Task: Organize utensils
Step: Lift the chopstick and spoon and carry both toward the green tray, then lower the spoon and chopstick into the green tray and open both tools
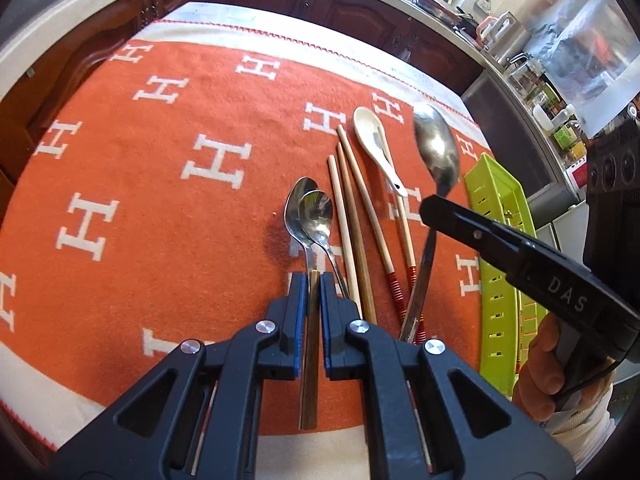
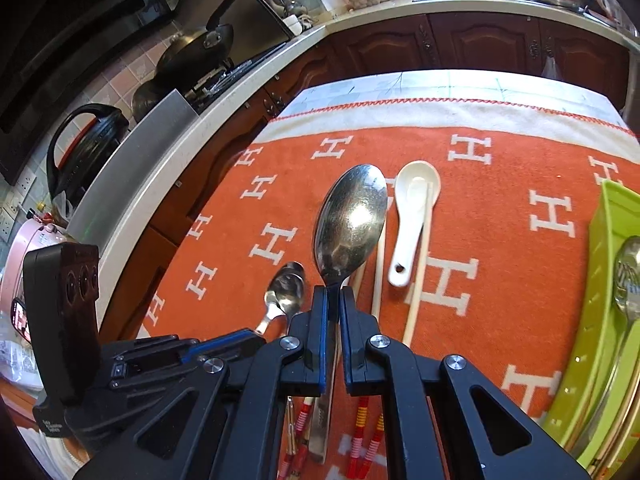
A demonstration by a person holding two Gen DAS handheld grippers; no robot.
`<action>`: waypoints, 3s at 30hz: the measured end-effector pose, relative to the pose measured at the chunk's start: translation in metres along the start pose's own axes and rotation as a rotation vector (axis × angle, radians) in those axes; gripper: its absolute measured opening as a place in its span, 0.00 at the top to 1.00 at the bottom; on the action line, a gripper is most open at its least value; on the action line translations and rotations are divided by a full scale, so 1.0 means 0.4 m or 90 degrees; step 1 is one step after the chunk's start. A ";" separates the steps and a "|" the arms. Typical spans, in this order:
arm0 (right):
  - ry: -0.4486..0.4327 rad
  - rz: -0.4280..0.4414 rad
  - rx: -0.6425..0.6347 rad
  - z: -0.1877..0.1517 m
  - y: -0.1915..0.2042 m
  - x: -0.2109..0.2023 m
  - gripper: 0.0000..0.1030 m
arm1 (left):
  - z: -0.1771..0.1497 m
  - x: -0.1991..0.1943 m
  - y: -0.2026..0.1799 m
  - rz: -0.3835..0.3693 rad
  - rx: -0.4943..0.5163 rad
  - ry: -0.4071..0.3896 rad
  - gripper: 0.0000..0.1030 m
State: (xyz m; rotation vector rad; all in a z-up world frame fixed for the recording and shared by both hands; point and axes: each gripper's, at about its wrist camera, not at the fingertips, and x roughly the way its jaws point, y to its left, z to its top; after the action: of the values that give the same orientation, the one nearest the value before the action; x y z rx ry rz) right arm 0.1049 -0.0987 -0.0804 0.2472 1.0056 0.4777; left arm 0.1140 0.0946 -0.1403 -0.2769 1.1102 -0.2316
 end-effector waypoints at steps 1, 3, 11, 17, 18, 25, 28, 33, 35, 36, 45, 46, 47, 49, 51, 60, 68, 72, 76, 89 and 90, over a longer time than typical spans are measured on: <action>-0.003 0.000 0.001 -0.001 -0.001 -0.005 0.95 | -0.002 -0.008 -0.001 0.002 -0.001 -0.004 0.96; -0.009 0.004 0.008 -0.010 -0.009 -0.023 0.95 | -0.006 -0.024 -0.001 0.003 -0.005 -0.011 0.96; -0.016 0.006 0.021 -0.035 -0.010 -0.053 0.95 | -0.025 -0.084 0.001 0.011 -0.011 -0.047 0.96; -0.037 0.004 0.027 -0.043 -0.011 -0.097 0.96 | -0.030 -0.116 -0.008 0.010 -0.010 -0.064 0.96; -0.041 0.001 0.028 -0.047 -0.012 -0.106 0.96 | -0.033 -0.121 -0.012 0.010 -0.009 -0.065 0.96; -0.063 0.003 0.035 -0.053 -0.013 -0.160 0.98 | -0.044 -0.157 -0.032 0.001 -0.003 -0.079 0.96; -0.072 0.010 0.035 -0.058 -0.013 -0.187 0.98 | -0.047 -0.175 -0.047 -0.003 0.002 -0.086 0.96; -0.093 0.014 0.029 -0.077 -0.006 -0.243 0.98 | -0.051 -0.203 -0.070 -0.014 0.012 -0.094 0.96; -0.099 0.014 0.029 -0.085 -0.005 -0.269 0.98 | -0.053 -0.215 -0.083 -0.023 0.017 -0.097 0.96; -0.104 0.011 0.032 -0.091 -0.007 -0.286 0.98 | -0.054 -0.220 -0.089 -0.027 0.020 -0.099 0.96; -0.139 -0.015 0.063 -0.145 -0.058 -0.455 0.98 | -0.042 -0.233 -0.187 -0.073 0.057 -0.085 0.96; -0.142 -0.019 0.067 -0.151 -0.067 -0.477 0.98 | -0.040 -0.234 -0.202 -0.077 0.062 -0.086 0.96; -0.145 -0.030 0.072 -0.159 -0.081 -0.507 0.98 | -0.035 -0.235 -0.224 -0.083 0.071 -0.088 0.96; -0.149 -0.045 0.078 -0.162 -0.104 -0.545 0.98 | -0.027 -0.234 -0.258 -0.097 0.084 -0.088 0.96; -0.154 -0.064 0.089 -0.172 -0.137 -0.597 0.98 | -0.020 -0.231 -0.305 -0.112 0.102 -0.088 0.96; -0.133 -0.156 0.106 -0.205 -0.248 -0.694 0.98 | -0.021 -0.148 -0.504 -0.154 0.169 -0.049 0.96; -0.062 -0.207 0.098 -0.232 -0.353 -0.643 0.98 | -0.061 0.003 -0.613 -0.147 0.203 0.014 0.96; -0.022 -0.214 0.086 -0.231 -0.393 -0.565 0.98 | -0.073 0.076 -0.618 -0.132 0.192 0.034 0.96; 0.013 -0.221 0.077 -0.223 -0.421 -0.496 0.98 | -0.072 0.122 -0.606 -0.120 0.180 0.048 0.95; 0.025 -0.219 0.157 -0.163 -0.505 -0.387 0.92 | -0.051 0.104 -0.553 -0.092 0.184 0.042 0.95; 0.026 -0.221 0.161 -0.166 -0.503 -0.387 0.92 | -0.051 0.096 -0.550 -0.085 0.192 0.040 0.95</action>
State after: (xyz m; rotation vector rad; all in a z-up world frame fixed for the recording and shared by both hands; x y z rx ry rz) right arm 0.0335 -0.3510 -0.0819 0.2819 1.1219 0.0397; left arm 0.1018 -0.1269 -0.1080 -0.0753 1.1030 -0.5234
